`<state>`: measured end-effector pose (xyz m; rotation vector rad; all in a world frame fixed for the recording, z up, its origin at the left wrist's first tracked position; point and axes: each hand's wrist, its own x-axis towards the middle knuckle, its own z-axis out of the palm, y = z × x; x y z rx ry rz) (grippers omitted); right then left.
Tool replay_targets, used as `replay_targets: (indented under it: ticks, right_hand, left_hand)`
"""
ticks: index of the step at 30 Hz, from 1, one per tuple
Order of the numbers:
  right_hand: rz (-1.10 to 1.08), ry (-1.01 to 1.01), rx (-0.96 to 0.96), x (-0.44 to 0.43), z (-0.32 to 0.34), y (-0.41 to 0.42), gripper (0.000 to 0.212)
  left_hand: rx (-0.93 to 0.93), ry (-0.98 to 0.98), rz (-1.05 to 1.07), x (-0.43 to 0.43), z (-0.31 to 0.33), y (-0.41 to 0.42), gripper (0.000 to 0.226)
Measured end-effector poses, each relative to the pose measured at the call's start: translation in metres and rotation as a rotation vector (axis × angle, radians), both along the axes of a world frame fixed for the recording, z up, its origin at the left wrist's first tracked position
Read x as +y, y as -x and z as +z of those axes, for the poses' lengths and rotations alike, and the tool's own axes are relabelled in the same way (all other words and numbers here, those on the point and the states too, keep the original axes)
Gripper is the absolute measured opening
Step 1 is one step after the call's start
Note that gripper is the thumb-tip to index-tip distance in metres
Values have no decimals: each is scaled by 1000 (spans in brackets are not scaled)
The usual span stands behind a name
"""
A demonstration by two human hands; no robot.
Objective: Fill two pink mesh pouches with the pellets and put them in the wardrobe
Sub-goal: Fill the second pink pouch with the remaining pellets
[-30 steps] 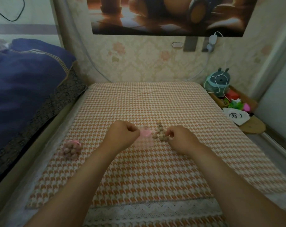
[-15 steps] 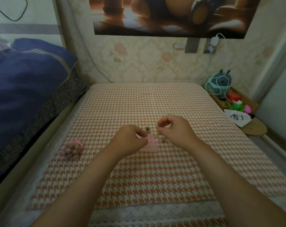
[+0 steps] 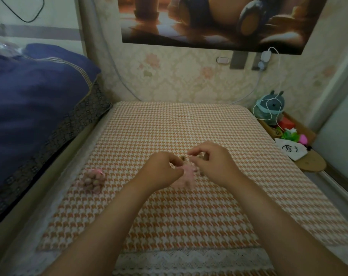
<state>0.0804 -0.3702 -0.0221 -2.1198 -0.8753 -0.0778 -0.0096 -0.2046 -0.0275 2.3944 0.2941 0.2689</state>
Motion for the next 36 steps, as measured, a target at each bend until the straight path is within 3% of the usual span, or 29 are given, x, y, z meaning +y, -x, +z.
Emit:
replay_targets:
  ticks: [2, 5, 8, 16, 22, 36]
  right_hand:
    - [-114, 9, -19, -5, -3, -13, 13]
    - [-214, 207, -32, -11, -19, -34, 20]
    - [-223, 285, 17, -9, -34, -50, 29]
    - [-179, 450, 21, 17, -49, -85, 54]
    - [-201, 451, 82, 28, -53, -108, 30]
    - [-178, 526, 55, 39, -50, -112, 21]
  left_hand:
    - [-10, 7, 32, 2, 1, -1, 19]
    - [-52, -5, 94, 6, 1, -5, 25]
    - [-84, -22, 128, 8, -1, -10, 30]
    - [-81, 19, 80, 4, -2, -17, 17]
    - [-87, 52, 52, 7, -3, -18, 17]
    - [-53, 104, 31, 8, -8, -18, 20]
